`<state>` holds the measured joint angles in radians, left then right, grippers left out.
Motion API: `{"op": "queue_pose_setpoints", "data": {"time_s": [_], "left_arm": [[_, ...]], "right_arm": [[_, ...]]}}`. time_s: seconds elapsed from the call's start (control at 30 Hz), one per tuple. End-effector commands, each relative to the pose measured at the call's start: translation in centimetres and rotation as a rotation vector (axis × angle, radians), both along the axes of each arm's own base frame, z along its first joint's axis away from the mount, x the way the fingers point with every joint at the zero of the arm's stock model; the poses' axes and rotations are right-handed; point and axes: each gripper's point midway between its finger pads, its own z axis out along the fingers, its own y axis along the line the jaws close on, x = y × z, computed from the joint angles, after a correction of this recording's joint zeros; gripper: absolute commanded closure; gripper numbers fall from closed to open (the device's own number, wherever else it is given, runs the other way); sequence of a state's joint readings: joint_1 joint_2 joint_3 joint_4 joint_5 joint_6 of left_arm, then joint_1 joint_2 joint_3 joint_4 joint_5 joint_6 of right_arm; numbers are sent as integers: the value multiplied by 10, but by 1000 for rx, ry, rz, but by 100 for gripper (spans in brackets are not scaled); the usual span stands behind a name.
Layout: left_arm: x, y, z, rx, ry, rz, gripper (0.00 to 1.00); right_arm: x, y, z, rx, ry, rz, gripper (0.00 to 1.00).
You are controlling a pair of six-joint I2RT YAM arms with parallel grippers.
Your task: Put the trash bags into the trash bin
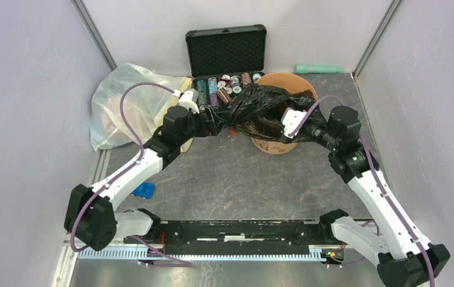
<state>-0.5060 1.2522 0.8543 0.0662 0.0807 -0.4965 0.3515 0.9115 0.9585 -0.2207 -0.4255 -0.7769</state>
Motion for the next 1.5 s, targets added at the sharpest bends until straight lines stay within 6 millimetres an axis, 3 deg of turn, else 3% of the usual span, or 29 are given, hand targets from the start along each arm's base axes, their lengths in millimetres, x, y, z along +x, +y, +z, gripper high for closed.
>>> {"op": "queue_pose_setpoints", "data": {"time_s": [0.0, 0.3, 0.43, 0.53, 0.93, 1.23, 1.47], "left_arm": [[8, -8, 28, -51, -74, -11, 14], [11, -6, 29, -38, -82, 0, 14], [16, -7, 30, -28, -88, 3, 14], [23, -8, 30, -14, -91, 14, 14], [61, -33, 25, -1, -74, -8, 34], [93, -60, 17, -14, -57, -49, 68], [111, -78, 18, -57, -60, -78, 69]], "right_arm": [[7, 15, 19, -132, -238, 123, 16], [33, 26, 41, -85, -297, 122, 28], [38, 30, 41, -80, -284, 128, 60], [42, 28, 48, -54, -294, 106, 100], [101, 4, 55, -19, -217, -145, 100], [152, -19, 56, 76, -179, -287, 100], [183, -35, 53, 125, -186, -337, 100]]}}
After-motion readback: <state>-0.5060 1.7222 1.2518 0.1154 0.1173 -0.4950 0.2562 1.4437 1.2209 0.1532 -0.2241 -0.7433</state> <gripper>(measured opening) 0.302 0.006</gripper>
